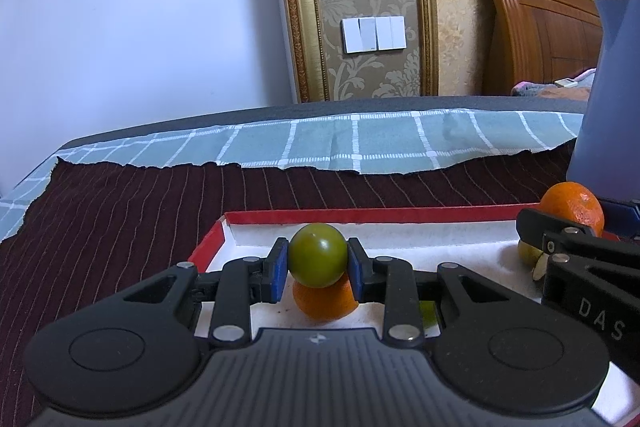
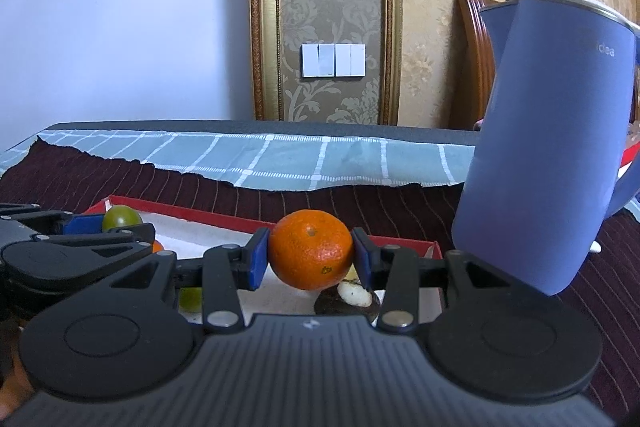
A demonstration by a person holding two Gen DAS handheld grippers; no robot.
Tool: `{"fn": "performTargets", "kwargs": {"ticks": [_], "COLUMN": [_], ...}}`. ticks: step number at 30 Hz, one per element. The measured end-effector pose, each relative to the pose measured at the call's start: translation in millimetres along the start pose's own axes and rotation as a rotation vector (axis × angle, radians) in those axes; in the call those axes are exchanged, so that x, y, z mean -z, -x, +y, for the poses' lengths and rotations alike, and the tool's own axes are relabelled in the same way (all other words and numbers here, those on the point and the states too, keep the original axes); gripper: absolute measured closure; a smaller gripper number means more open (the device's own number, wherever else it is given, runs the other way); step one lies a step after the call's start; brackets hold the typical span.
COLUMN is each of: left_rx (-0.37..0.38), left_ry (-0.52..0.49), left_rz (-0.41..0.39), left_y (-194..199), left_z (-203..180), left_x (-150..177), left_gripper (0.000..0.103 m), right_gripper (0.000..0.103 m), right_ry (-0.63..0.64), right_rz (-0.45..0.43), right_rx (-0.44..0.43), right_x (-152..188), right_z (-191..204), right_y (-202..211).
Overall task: Organize fruits
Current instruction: 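Carry the green tomato and the mandarin over the red tray with both tools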
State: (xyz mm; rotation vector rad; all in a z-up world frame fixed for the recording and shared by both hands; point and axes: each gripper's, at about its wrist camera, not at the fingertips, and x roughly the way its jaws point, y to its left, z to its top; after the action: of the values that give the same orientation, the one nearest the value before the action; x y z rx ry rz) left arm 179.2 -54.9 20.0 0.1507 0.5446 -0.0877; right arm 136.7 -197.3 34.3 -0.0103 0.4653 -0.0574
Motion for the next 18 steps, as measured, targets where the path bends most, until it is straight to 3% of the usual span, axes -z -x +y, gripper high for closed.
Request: {"fn": "performTargets", "kwargs": {"ticks": [18], "left_rx": [-0.001], "left_ry": [0.002], "left_rz": [-0.006], "left_y": [-4.2], "left_z": [-4.0], "left_x": [-1.9], "left_gripper": [0.073], "right_gripper": [0.062], "right_ry": [0.004], "right_rz": [0.019], "right_rx": [0.012], "right_x": [7.9], "right_z": [-0.2], "right_y": [-5.6]}}
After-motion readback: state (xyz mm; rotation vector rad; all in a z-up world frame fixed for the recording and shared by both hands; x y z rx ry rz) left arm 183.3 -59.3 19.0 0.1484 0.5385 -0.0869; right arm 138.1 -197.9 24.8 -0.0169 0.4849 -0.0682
